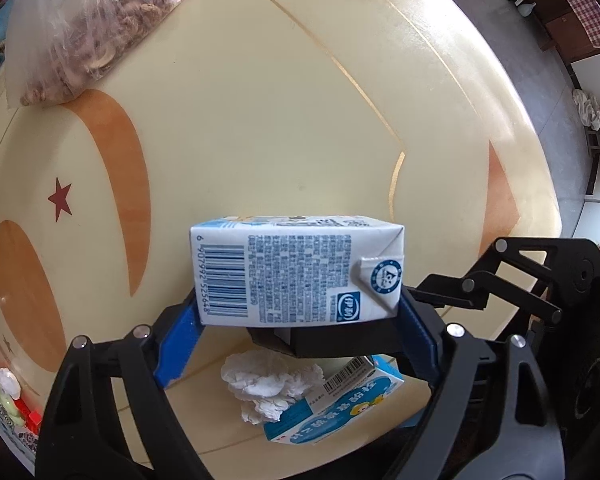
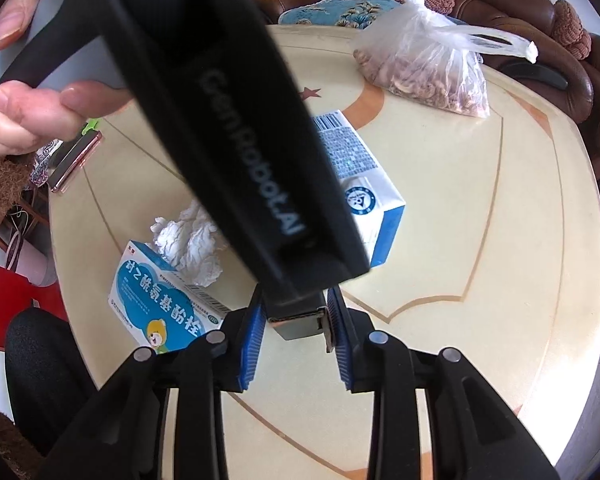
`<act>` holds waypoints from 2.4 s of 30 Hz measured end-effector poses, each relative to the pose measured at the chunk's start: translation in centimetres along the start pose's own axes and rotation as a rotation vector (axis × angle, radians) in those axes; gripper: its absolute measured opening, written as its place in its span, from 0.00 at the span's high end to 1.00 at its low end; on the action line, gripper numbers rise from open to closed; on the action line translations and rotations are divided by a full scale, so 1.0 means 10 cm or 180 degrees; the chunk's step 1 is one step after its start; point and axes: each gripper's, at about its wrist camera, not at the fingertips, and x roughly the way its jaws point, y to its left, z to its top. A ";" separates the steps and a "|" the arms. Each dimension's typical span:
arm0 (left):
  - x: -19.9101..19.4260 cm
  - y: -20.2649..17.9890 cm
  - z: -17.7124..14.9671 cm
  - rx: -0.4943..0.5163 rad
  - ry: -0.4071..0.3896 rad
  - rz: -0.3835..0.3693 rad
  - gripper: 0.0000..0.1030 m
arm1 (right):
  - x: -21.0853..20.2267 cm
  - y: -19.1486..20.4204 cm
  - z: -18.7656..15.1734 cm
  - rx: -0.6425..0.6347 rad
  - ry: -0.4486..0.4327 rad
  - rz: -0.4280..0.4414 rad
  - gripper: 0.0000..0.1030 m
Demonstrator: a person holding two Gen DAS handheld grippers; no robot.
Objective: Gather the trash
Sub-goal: 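Lift the black box and milk carton with both tools and carry them over the pink bin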
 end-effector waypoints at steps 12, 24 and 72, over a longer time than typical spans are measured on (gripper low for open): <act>-0.36 0.04 -0.14 -0.0195 -0.0185 0.0047 0.18 | -0.26 0.18 -0.13 0.0084 -0.0002 -0.0221 0.72; -0.68 0.13 -0.32 -0.0285 -0.0328 0.0102 0.19 | -0.53 0.19 -0.34 0.0253 -0.0025 -0.0450 0.75; -0.67 -1.11 -2.81 -0.0161 -0.0833 0.0262 0.19 | -1.81 1.59 -1.41 0.0301 -0.0080 -0.0708 0.75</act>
